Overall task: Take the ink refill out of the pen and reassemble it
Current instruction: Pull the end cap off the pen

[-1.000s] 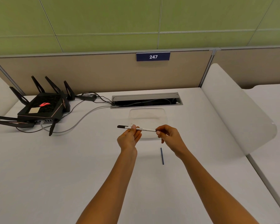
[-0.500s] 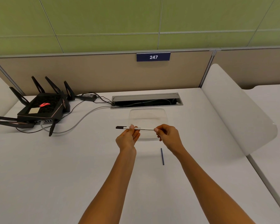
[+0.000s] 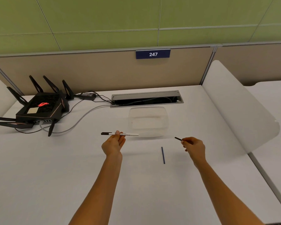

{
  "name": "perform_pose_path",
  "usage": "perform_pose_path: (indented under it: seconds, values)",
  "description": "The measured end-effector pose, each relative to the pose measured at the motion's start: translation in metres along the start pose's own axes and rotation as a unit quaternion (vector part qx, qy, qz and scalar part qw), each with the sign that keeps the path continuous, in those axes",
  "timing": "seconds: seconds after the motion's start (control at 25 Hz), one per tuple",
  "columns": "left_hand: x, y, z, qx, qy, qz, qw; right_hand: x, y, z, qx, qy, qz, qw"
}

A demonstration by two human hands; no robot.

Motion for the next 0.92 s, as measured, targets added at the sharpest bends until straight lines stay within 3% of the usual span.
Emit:
perform_pose_path:
  seconds: [0.32, 0.52, 0.92]
  values:
    - [0.000, 0.002, -0.019, 0.007, -0.048, -0.003, 0.999, -0.005, 0.011, 0.043, -0.056, 0.133, 0.017, 0.989]
    - [-0.002, 0.002, -0.026, 0.011, -0.061, -0.004, 0.998, -0.013, 0.012, 0.048, -0.027, 0.233, 0.008, 0.972]
    - [-0.006, 0.001, -0.035, -0.007, -0.107, -0.009, 0.994, -0.016, 0.009, 0.059, -0.037, 0.251, -0.016, 0.967]
Point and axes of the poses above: each hand's wrist, its own y-axis away from the middle knuckle, its own x-axis out of the back of the hand, z = x × y, the point moved 8 cm from there along -y, towards the middle knuckle, and after that the axes turned 11 degrees about -z, right-handed, at the moved point
